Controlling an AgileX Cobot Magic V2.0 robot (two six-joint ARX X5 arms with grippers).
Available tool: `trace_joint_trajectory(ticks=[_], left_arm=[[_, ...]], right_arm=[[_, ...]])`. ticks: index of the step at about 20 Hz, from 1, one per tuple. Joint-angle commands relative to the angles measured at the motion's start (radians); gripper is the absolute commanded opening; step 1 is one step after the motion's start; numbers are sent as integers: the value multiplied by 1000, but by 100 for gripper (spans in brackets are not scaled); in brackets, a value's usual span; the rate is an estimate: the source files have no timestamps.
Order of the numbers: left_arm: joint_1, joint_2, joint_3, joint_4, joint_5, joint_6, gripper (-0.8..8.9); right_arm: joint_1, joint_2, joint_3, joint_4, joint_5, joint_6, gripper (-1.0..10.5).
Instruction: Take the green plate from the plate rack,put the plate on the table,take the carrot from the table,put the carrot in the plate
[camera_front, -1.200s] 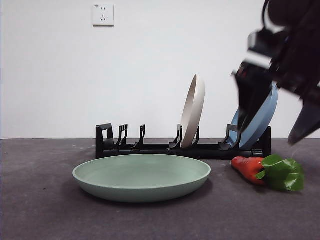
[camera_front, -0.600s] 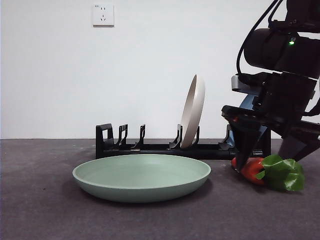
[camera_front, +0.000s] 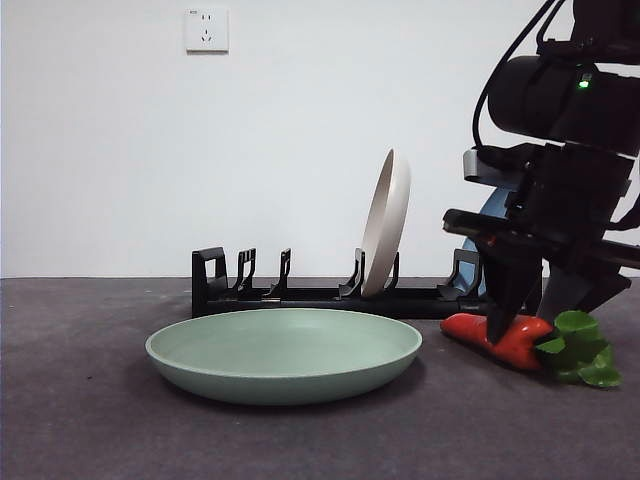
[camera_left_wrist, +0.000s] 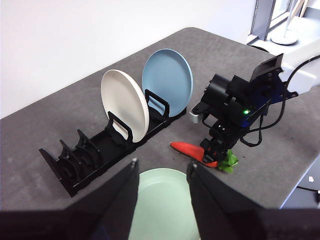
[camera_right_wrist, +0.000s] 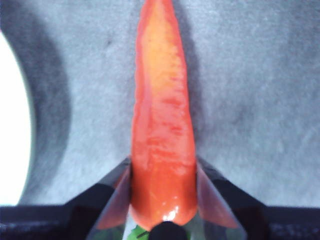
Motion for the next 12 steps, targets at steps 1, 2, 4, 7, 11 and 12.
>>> trace_joint_trajectory(ticks=[1,2,4,7,11,12], left_arm=[[0,-2,-1,-3,-2,-6,166],[0,-2,-1,-3,-2,-6,166],[0,-2,-1,-3,-1,-6,166],[0,-2,-1,-3,0,-3,166],[0,-2,-1,-10,1,-4,166],[0,-2,-1,-17,2,-4,166]], right_arm=[[30,-87,2,4,-2,20,-17],[49,-138,2,5,-2,33,-17],[102,-213,2,15,-2,43,-17],[214,-231,2,58,-1,85,-17],[368,-132,2,249,4,143,-17],[385,-97,2,289,3,154,-17]])
